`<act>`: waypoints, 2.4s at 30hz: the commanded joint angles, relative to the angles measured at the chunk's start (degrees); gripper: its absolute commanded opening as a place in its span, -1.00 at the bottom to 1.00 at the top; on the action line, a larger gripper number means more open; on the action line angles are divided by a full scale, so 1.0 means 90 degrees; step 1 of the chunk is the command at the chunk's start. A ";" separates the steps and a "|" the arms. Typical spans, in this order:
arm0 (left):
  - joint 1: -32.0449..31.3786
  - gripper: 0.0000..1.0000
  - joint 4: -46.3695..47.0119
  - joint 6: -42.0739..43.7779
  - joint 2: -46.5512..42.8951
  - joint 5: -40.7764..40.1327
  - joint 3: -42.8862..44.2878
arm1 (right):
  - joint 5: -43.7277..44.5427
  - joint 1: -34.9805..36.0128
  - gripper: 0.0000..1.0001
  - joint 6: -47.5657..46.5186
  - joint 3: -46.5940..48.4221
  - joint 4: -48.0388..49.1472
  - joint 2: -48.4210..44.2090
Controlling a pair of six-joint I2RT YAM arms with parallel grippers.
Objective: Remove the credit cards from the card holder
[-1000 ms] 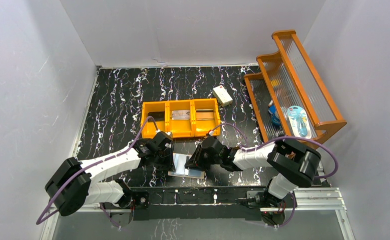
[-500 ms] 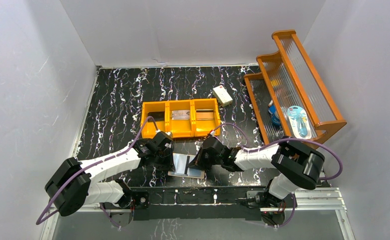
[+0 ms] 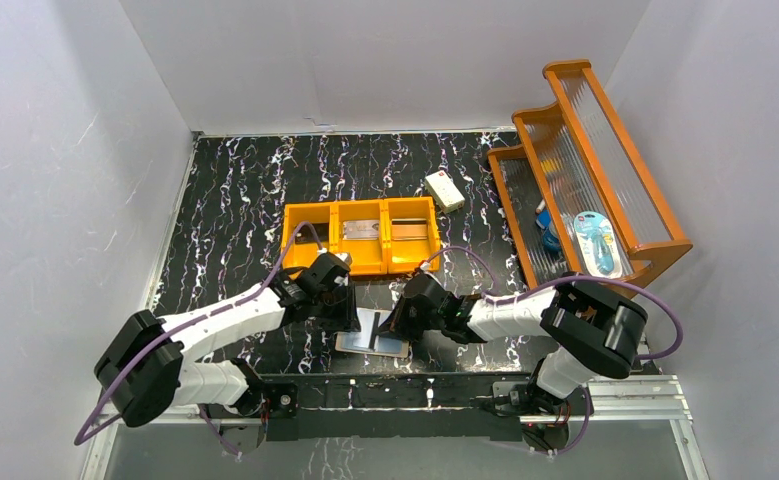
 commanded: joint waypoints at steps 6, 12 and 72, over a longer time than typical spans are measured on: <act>-0.0026 -0.48 -0.0300 0.0399 0.0683 -0.0219 0.0333 | 0.0161 -0.0008 -0.89 -0.0071 -0.0020 -0.0258 0.0104; -0.0035 -0.54 -0.0339 0.0572 0.0692 -0.0244 0.0317 | 0.0044 -0.0009 -0.84 -0.0029 -0.0107 0.0048 0.0103; 0.0278 -0.01 -0.0919 -0.0028 -0.0668 -0.0333 0.0535 | 0.0950 -0.0092 -1.00 -0.0281 -0.0911 0.0240 -0.2336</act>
